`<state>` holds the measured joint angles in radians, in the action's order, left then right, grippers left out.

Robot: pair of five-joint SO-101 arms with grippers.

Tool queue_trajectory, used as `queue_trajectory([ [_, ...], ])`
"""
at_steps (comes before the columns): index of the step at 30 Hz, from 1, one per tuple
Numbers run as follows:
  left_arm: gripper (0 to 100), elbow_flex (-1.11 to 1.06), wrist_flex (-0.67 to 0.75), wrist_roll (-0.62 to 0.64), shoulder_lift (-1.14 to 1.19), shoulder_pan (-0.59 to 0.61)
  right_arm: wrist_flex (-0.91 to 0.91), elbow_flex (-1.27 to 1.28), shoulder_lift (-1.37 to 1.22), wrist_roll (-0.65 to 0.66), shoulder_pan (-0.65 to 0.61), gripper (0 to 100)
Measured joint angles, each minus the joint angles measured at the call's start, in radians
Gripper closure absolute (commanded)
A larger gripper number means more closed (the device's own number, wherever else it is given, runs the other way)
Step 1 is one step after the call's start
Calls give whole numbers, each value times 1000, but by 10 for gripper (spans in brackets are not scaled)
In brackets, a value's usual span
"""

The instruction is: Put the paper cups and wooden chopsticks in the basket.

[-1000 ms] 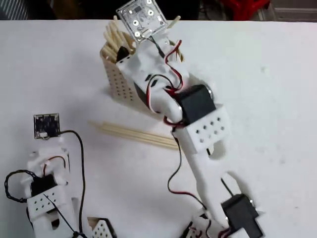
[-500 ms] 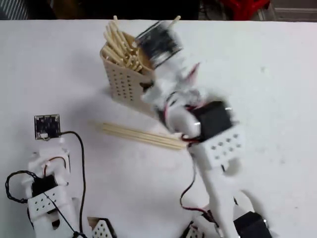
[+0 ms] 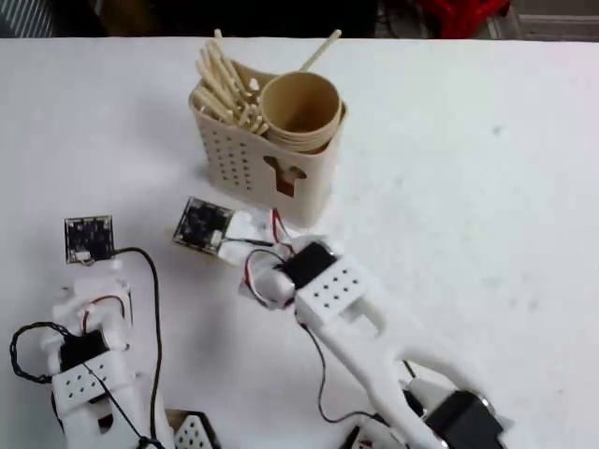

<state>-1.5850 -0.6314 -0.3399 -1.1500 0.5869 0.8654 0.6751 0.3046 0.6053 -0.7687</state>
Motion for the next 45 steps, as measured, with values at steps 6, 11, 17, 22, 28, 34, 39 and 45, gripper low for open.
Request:
queue_trajectory([
  [6,924,0,0,0,0,0,-54,-72,-259,51,17,893],
  [11,924,0,0,0,0,0,-129,-130,-428,61,74,893],
  [17,924,0,0,0,0,0,-138,-169,-499,63,78,918],
  [22,924,0,0,0,0,0,-69,-186,-497,61,80,981],
  [28,924,0,0,0,0,0,-31,-143,-456,61,54,981],
  [34,924,0,0,0,0,0,-35,-140,-465,61,51,947],
  [39,924,0,0,0,0,0,-32,-135,-468,61,46,861],
  [45,924,0,0,0,0,0,-34,-138,-466,61,38,983],
])
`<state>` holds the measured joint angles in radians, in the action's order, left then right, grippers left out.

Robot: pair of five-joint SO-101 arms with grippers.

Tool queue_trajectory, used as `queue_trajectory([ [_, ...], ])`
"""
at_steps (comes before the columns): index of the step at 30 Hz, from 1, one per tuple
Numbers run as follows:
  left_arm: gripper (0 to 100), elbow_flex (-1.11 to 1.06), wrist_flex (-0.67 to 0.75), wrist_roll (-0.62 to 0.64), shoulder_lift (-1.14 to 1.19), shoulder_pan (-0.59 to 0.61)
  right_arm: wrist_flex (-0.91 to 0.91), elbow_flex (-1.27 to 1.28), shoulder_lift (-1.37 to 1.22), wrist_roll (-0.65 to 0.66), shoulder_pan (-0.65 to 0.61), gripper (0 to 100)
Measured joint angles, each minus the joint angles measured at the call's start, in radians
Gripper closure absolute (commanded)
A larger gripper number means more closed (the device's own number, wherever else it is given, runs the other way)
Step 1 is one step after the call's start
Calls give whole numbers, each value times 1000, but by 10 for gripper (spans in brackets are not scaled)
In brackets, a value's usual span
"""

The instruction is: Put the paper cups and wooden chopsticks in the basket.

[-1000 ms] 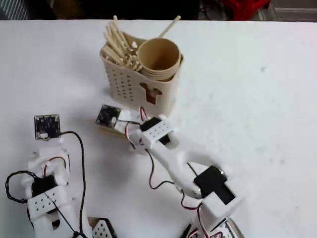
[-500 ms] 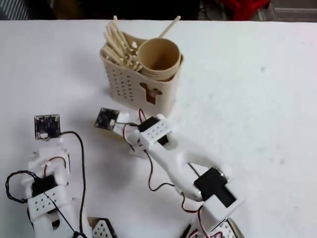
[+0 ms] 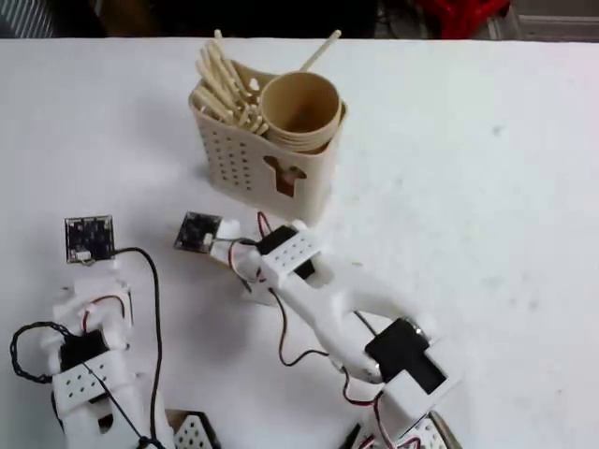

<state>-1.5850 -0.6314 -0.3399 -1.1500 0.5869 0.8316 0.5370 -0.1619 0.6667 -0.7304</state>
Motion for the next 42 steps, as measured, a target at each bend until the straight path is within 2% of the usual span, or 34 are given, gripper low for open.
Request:
queue_trajectory([
  [6,924,0,0,0,0,0,21,-2,-2,-5,6,982],
  [10,924,0,0,0,0,0,75,21,103,-63,8,982],
  [16,924,0,0,0,0,0,101,124,376,-104,31,982],
  [23,924,0,0,0,0,0,140,152,786,-276,31,982],
  [27,924,0,0,0,0,0,140,120,945,-325,31,982],
  [34,924,0,0,0,0,0,144,-170,954,-333,21,981],
  [38,924,0,0,0,0,-2,321,-374,822,-333,12,975],
  [42,924,0,0,0,0,0,488,-410,620,-331,12,904],
])
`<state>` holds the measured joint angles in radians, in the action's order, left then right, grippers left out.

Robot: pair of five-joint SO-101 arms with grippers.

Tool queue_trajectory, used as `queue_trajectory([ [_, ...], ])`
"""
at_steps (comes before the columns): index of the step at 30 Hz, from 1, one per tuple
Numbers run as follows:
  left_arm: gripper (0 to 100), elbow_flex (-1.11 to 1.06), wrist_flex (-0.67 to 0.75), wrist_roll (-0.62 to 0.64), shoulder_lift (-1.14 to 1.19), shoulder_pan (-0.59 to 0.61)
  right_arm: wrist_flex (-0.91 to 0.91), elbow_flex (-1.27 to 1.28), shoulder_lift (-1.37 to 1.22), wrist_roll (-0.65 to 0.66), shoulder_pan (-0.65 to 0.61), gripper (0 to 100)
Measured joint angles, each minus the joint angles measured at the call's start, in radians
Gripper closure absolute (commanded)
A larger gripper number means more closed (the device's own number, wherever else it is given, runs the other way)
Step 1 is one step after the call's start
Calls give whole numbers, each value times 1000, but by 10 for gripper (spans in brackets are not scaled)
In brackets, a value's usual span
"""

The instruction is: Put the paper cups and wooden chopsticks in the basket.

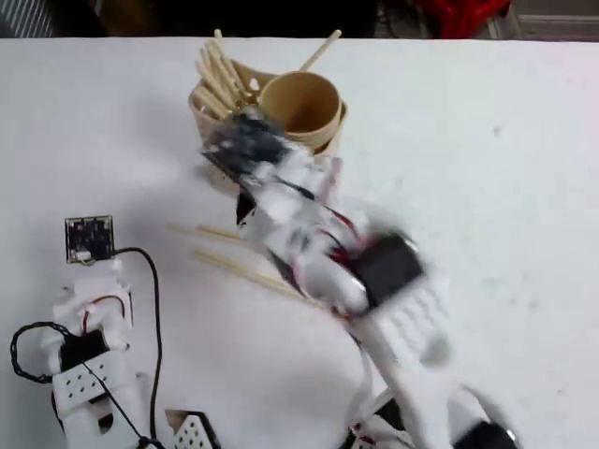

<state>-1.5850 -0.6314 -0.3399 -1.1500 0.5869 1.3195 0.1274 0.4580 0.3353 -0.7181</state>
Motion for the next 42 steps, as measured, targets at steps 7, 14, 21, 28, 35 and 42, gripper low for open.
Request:
queue_trajectory([
  [7,924,0,0,0,0,0,-123,279,-215,97,-58,845],
  [14,924,0,0,0,0,0,-393,543,-325,212,-94,799],
  [21,924,0,0,0,0,0,-474,535,-500,245,-95,797],
  [28,924,0,0,0,0,0,-434,428,-606,247,-87,880],
  [35,924,0,0,0,0,0,-443,394,-620,245,-80,983],
  [42,924,0,0,0,0,0,-434,446,-569,199,-81,982],
])
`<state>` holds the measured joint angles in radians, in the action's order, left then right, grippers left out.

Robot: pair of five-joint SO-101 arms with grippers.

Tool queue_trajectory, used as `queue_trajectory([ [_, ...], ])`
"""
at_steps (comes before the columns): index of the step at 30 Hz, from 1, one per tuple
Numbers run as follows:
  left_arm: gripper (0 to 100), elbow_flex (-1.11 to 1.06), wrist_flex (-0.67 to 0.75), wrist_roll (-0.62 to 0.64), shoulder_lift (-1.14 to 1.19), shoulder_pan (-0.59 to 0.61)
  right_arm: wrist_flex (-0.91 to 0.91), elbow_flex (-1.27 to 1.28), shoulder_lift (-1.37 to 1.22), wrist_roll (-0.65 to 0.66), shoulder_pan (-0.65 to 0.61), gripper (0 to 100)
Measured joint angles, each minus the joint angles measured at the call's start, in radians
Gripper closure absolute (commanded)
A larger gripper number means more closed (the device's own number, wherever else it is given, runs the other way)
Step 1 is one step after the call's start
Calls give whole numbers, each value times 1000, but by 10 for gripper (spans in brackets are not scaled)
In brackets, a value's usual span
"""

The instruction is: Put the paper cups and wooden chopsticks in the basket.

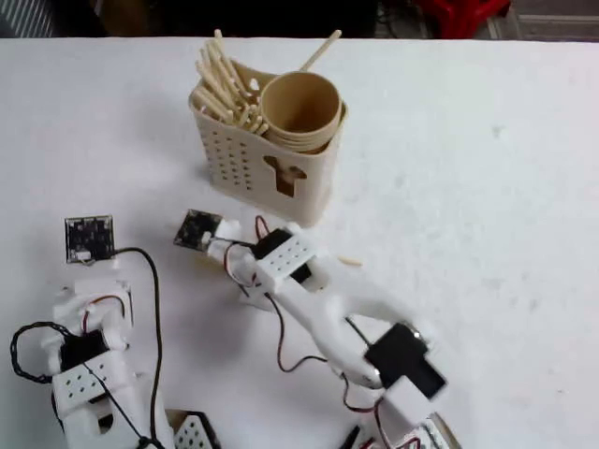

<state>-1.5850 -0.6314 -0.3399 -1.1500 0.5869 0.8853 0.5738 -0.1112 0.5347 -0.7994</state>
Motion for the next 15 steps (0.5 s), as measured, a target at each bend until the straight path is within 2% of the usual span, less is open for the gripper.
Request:
queue_trajectory([
  [11,924,0,0,0,0,0,35,206,506,-117,-2,982],
  [15,924,0,0,0,0,-2,72,207,729,-176,52,982],
])
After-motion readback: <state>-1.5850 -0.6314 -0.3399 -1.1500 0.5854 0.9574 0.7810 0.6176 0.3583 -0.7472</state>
